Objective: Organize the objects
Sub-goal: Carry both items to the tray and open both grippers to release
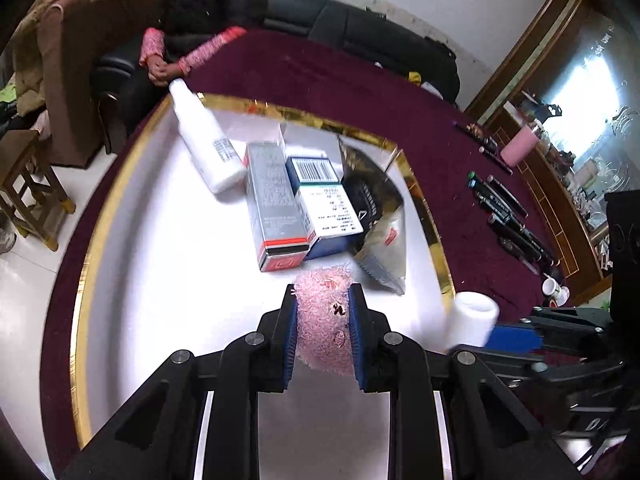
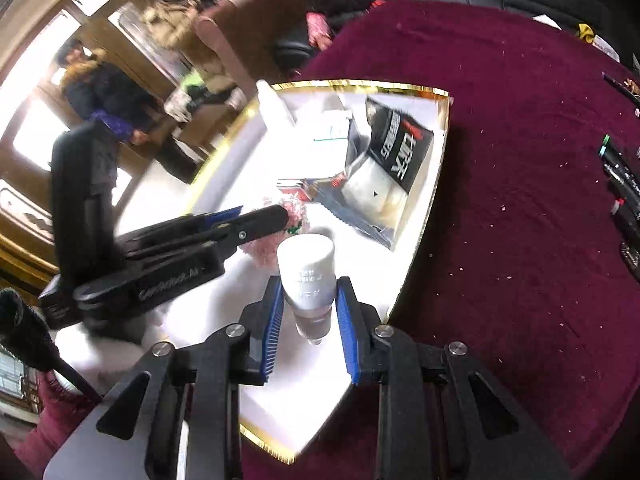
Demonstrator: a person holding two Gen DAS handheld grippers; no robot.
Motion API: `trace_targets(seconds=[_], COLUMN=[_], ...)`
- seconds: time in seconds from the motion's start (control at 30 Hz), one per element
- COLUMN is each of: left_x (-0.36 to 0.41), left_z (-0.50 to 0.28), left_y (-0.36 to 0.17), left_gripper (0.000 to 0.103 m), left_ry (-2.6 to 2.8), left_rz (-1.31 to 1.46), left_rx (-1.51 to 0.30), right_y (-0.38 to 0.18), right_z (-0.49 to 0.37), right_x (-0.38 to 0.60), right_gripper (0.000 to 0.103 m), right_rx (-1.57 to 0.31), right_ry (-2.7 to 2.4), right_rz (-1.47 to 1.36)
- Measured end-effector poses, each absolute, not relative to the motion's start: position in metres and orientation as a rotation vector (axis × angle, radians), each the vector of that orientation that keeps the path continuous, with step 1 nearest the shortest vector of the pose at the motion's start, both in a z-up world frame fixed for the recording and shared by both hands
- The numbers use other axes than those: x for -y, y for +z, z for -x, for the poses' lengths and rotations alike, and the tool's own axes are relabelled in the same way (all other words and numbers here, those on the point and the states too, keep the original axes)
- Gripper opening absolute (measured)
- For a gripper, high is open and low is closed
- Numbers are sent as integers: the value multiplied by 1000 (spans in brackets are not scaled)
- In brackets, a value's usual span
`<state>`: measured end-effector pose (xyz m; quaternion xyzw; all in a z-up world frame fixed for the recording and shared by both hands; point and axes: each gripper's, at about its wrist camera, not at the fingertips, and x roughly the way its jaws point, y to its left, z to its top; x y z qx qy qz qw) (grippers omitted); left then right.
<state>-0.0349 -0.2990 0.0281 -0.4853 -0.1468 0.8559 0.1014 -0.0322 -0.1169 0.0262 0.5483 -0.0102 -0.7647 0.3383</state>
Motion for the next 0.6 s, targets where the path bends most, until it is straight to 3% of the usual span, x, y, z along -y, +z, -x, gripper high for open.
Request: trace_targets(seconds=[0.33,0.4,0.43,0.47,0.6], left_x=[279,279,279,279,286], left_z=[49,49,49,49,47], left_y=[26,25,26,26,30], left_gripper=[25,31,41,44,50], left_ry=[2455,2443,2444,2455,2459], left_rz=[1449,1449,1446,1449,1431], left_rx=[429,434,441,440,490], right_y=[14,14,14,13,17], right_z=[57,60,60,62,62], right_x=[123,122,121,120,117], right_gripper=[25,26,26,27,28], right_rx=[6,11,13,17,20], right_ry=[-2083,-2094,-2095,-2098,-2111], right_rz=[-1515,-1525,-1528,-1532,-1515])
